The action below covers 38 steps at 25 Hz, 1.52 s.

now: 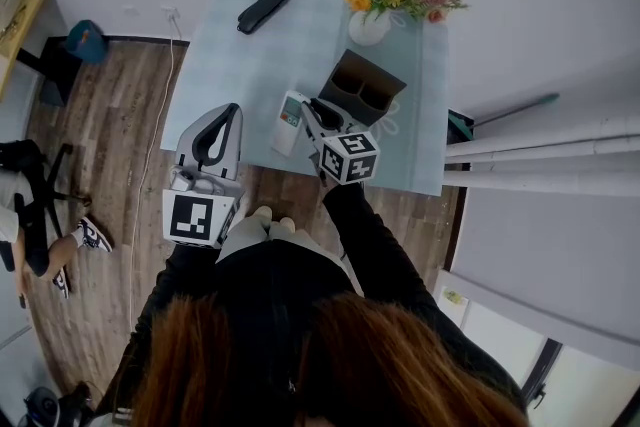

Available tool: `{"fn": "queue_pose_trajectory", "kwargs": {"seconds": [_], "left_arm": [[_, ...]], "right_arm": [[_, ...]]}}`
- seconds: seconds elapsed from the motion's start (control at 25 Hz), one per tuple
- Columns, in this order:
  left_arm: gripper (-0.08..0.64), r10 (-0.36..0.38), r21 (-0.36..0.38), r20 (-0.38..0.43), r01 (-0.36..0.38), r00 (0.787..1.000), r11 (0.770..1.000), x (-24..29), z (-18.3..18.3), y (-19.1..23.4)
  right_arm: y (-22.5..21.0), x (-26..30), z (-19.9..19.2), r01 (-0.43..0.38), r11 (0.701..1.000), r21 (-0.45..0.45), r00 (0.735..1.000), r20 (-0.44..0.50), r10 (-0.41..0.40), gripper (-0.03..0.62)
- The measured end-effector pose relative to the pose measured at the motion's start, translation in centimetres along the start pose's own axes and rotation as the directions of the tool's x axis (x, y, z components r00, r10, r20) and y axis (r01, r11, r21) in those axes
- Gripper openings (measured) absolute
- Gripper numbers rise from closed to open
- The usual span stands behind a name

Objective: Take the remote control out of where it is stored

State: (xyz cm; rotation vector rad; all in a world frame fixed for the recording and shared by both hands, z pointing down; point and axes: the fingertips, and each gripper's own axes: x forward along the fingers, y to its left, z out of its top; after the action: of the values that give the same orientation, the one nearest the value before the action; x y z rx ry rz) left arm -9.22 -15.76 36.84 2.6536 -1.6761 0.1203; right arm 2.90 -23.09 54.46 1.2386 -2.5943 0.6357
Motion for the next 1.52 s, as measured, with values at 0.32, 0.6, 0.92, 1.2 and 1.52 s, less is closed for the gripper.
{"fn": "queue_pose_trajectory", "kwargs": {"seconds": [0.32, 0.6, 0.92, 1.2, 1.52], "left_arm": [[0.005, 0.007, -0.008, 0.008, -0.007, 1.0, 1.0, 0.0, -0.1, 0.0], [0.005, 0.017, -0.005, 0.002, -0.017, 1.0, 1.0, -0.5, -0.3, 0.3], [0.005, 0.021, -0.008, -0.008, -0.021, 1.0, 1.0, -1.0, -0.4, 0.4], [0.005, 0.005, -0.009, -0.015, -0.005, 1.0, 1.0, -1.0, -0.6, 0.2], [0.005, -0.013, -0.01, 0.008, 0.013, 1.0, 1.0, -0.9, -0.3, -0.3]], "right_arm": [[-2.6, 2.4, -1.0, 0.024, 1.0, -0.008, 0.999, -0.047, -0.024, 0.084], [-3.0, 3.3, -4.3, 0.031, 0.991, -0.133, 0.99, -0.134, -0.049, 0.014], [-2.4, 3.0, -4.5, 0.056, 0.986, -0.158, 0.989, -0.124, -0.076, 0.014], [-2.2, 2.4, -2.4, 0.08, 0.981, -0.175, 0.994, -0.062, -0.092, 0.014], [-2.0, 2.0, -1.6, 0.093, 0.978, -0.185, 0.994, -0.038, -0.102, 0.014]]}}
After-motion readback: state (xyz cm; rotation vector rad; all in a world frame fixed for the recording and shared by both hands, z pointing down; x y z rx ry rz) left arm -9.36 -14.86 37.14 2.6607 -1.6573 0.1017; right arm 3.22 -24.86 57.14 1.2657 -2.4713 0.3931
